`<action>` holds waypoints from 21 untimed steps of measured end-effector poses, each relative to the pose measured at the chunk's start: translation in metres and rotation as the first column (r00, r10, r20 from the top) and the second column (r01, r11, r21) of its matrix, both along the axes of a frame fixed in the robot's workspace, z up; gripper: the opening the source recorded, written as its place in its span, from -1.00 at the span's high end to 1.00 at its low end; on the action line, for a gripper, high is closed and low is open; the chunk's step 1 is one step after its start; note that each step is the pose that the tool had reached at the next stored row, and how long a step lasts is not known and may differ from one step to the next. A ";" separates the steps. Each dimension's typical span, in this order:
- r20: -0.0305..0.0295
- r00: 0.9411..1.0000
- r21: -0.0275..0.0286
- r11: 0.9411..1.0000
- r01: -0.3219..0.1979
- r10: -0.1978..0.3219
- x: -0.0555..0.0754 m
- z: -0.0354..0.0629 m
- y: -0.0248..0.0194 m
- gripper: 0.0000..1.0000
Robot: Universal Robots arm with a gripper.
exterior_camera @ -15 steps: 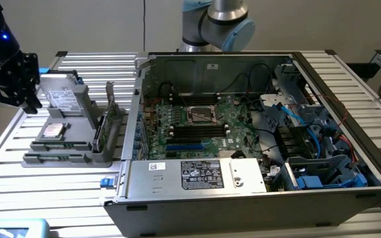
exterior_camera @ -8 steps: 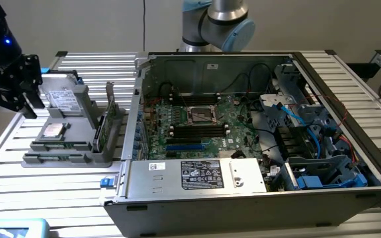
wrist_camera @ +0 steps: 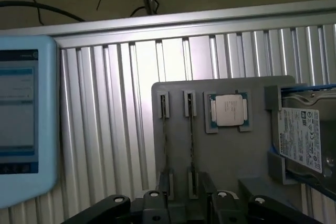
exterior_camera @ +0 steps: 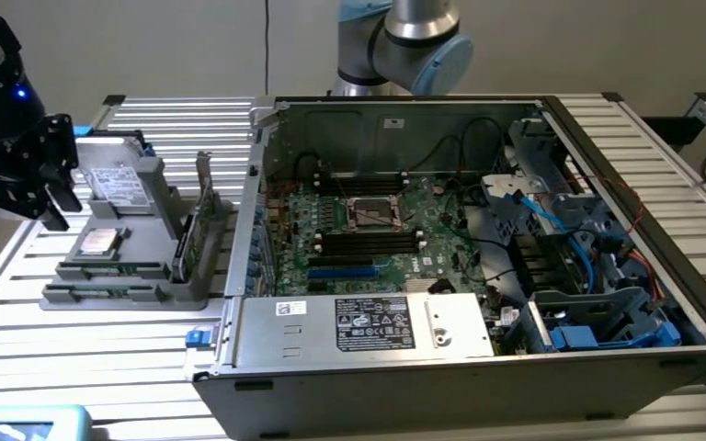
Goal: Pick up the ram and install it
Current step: 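Pick up the ram and move it above insertion slot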
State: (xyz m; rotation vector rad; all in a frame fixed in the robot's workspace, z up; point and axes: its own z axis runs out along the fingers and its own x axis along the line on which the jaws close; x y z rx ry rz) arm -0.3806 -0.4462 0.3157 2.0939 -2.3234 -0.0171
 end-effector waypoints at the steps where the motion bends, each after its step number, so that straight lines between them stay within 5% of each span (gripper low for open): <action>1: 0.000 1.000 -0.002 1.000 -0.005 0.005 0.000 -0.0013 0.0000 0.27; 7: 0.000 0.999 -0.019 0.999 -0.034 0.034 0.000 -0.0068 -0.0001 0.27; 14: 0.011 0.999 -0.023 0.998 -0.051 0.051 0.000 -0.0139 0.0000 0.27; 21: 0.011 0.998 -0.025 0.998 -0.065 0.065 0.000 -0.0246 -0.0001 0.27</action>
